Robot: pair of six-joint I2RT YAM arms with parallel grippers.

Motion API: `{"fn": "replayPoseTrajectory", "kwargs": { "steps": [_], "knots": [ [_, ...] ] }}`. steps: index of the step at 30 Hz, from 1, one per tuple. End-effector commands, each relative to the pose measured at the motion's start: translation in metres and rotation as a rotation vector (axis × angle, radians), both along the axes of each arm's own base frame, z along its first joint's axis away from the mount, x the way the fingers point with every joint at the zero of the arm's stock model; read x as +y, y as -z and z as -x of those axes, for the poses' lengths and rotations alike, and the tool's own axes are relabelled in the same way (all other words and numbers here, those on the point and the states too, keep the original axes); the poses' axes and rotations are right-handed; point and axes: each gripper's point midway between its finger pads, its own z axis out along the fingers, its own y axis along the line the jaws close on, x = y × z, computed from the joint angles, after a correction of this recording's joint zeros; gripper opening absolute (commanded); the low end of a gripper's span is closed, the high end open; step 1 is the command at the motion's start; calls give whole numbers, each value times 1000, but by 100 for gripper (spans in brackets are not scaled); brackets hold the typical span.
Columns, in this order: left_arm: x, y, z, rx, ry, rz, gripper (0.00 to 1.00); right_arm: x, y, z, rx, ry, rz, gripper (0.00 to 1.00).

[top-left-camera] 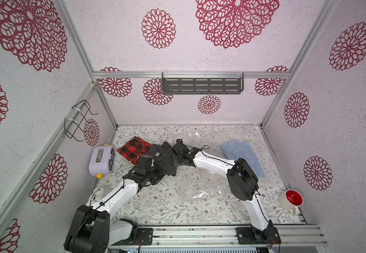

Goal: Place the folded shirt into the vacuum bag
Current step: Pick up the shirt from the center of the board, then place the shirt in the vacuum bag.

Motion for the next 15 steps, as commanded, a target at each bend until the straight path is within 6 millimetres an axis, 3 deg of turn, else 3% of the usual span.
{"fn": "replayPoseTrajectory", "kwargs": {
  "steps": [1,15],
  "knots": [
    [-15,-10,0,-13,29,39,0,8,-19,-1,-17,-3,-26,0],
    [-67,19,-1,13,110,42,0,7,-33,0,-29,-5,-40,0]
  ]
}}
